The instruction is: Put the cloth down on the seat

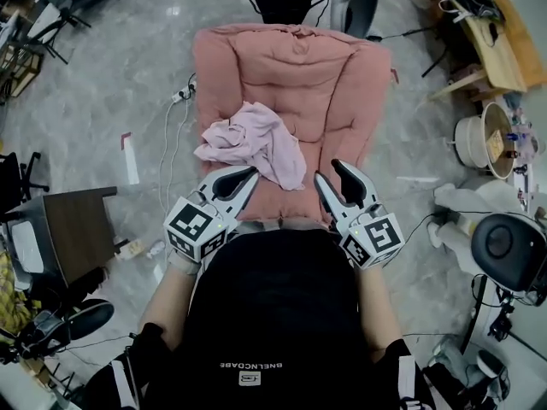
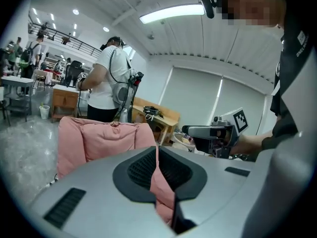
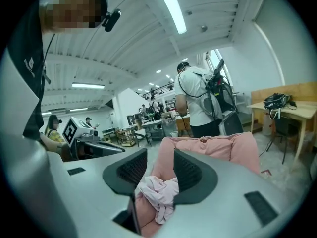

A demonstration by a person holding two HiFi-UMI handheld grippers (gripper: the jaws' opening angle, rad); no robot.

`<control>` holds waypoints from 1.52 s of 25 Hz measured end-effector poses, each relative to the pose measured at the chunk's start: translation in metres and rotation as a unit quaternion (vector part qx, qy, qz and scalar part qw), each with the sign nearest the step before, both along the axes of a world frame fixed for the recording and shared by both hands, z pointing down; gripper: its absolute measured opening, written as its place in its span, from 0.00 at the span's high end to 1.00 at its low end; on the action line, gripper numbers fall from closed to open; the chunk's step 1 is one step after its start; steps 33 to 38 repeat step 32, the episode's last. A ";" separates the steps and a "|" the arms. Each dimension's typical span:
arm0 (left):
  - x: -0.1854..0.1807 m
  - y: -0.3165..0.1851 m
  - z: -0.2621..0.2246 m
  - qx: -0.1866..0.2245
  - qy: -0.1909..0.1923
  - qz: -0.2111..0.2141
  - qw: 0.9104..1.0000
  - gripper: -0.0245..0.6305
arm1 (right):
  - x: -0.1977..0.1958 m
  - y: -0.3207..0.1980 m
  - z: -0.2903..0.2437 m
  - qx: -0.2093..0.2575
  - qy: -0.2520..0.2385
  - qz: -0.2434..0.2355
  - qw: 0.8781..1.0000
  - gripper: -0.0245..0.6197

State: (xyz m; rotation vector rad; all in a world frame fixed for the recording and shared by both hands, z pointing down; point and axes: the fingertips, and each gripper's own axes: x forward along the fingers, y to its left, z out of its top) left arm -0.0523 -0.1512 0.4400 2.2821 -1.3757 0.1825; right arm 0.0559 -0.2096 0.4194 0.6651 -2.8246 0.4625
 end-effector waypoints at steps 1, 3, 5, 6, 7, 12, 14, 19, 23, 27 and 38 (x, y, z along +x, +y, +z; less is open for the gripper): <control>0.005 -0.002 0.000 0.000 0.000 0.006 1.000 0.94 | 0.004 0.001 0.001 -0.001 -0.001 0.005 1.000 0.67; 0.014 -0.005 0.001 -0.001 -0.001 0.016 1.000 0.94 | 0.012 0.004 0.005 -0.007 -0.002 0.014 1.000 0.67; 0.021 -0.005 0.002 -0.003 -0.002 0.024 1.000 0.94 | 0.017 0.006 0.010 -0.015 0.002 0.023 1.000 0.67; 0.023 -0.005 0.002 -0.004 -0.003 0.027 1.000 0.94 | 0.020 0.007 0.012 -0.018 0.004 0.026 0.999 0.67; 0.026 -0.004 0.003 -0.005 -0.004 0.029 1.000 0.94 | 0.023 0.008 0.014 -0.018 0.007 0.030 0.999 0.69; 0.028 0.001 0.003 -0.007 -0.010 0.029 1.000 0.94 | 0.026 0.012 0.013 -0.019 0.001 0.035 0.999 0.71; 0.027 0.004 0.004 -0.008 -0.011 0.025 1.000 0.94 | 0.026 0.014 0.014 -0.018 -0.001 0.032 0.999 0.71; 0.036 0.004 0.006 -0.013 -0.013 0.020 1.000 0.94 | 0.034 0.010 0.015 -0.021 -0.002 0.028 0.999 0.72; 0.036 0.007 0.005 -0.014 -0.014 0.011 1.000 0.94 | 0.033 0.009 0.015 -0.025 -0.006 0.021 0.999 0.72; 0.025 0.009 0.008 -0.016 -0.014 0.004 1.000 0.94 | 0.020 0.010 0.018 -0.026 -0.009 0.012 1.000 0.72; 0.024 0.005 0.010 -0.016 -0.009 -0.005 1.000 0.94 | 0.020 0.003 0.022 -0.036 -0.016 0.014 0.999 0.71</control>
